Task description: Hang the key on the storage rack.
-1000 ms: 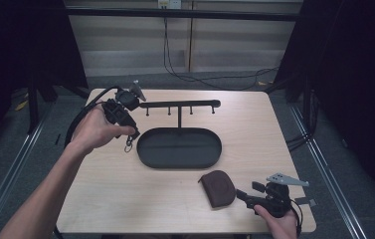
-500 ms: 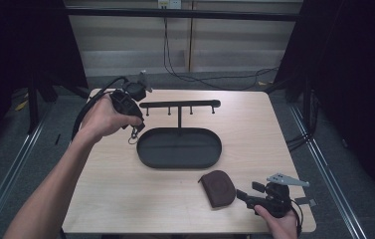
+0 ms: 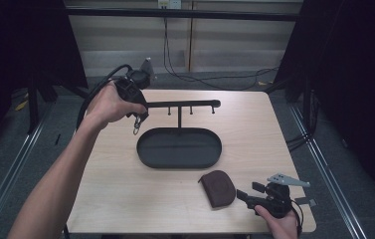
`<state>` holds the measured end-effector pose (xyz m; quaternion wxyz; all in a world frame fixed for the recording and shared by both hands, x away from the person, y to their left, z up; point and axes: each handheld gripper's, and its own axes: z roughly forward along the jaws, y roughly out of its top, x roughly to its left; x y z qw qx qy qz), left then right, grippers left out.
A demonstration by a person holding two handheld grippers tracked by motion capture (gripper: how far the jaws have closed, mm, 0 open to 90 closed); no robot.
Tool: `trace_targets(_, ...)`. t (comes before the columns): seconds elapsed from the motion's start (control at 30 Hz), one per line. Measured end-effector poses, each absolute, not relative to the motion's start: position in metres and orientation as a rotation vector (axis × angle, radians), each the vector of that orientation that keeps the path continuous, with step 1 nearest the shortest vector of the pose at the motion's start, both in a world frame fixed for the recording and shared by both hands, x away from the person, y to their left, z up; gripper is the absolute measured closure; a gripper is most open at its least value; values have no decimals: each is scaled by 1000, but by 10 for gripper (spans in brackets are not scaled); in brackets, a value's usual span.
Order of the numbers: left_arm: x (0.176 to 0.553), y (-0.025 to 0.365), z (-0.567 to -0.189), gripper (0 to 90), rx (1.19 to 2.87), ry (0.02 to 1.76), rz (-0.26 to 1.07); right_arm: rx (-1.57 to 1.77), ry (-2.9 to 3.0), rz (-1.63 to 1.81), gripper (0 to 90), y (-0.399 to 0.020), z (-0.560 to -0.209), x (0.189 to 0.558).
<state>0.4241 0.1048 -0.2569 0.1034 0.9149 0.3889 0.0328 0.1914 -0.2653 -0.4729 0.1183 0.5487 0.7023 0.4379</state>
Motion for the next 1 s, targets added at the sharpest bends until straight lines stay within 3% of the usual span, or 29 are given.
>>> trace_targets(1.0, 467, 75, -256, 684, 2692, 1164, 96, 1595, 2082, 1297, 239, -264, -473, 192)
